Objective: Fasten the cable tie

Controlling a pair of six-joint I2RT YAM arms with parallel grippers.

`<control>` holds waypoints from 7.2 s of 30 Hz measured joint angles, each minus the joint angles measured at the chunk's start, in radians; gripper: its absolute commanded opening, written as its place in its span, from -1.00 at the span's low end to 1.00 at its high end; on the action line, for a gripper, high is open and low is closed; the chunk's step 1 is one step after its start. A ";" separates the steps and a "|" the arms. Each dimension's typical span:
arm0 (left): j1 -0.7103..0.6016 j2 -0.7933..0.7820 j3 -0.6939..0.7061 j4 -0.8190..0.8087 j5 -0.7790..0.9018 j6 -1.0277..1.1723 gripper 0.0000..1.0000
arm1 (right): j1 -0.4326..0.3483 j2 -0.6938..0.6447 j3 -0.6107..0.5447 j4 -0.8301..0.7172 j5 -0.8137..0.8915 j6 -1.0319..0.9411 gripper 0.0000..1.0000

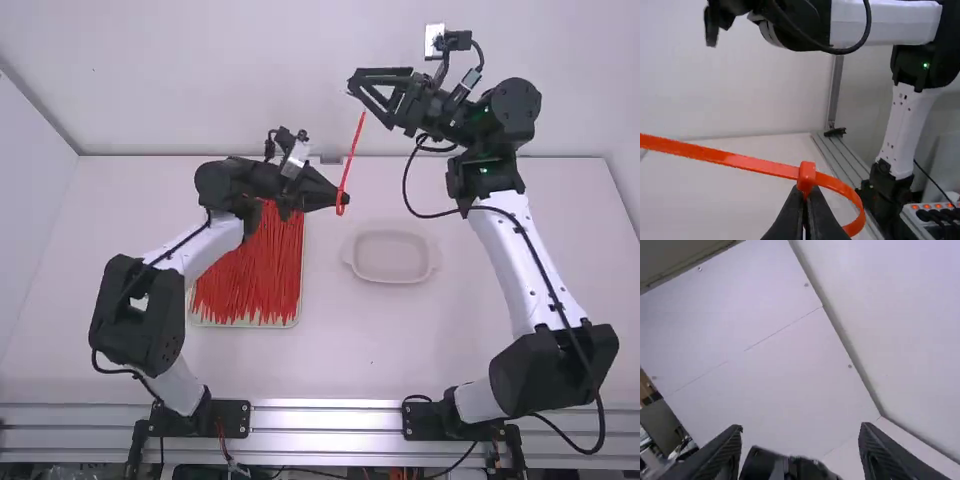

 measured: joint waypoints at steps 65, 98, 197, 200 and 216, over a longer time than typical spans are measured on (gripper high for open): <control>0.129 0.000 0.077 -0.066 -0.069 0.006 0.98 | 0.116 0.000 0.004 -0.673 -0.085 -0.383 -1.00; 0.205 0.000 0.079 -1.720 -0.409 0.935 0.99 | -0.060 0.000 -0.270 -0.972 0.203 -0.892 -1.00; 0.253 -0.513 -0.148 -1.939 -1.276 0.826 0.47 | 0.001 -0.735 -0.949 -0.785 1.075 -0.748 0.40; 0.253 -0.572 -0.204 -1.882 -1.328 0.825 0.35 | -0.067 -0.804 -1.016 -0.716 1.075 -0.810 0.27; 0.253 -0.935 -0.560 -1.526 -1.506 0.818 -0.37 | -0.165 -1.175 -1.384 -0.653 1.073 -0.947 -0.45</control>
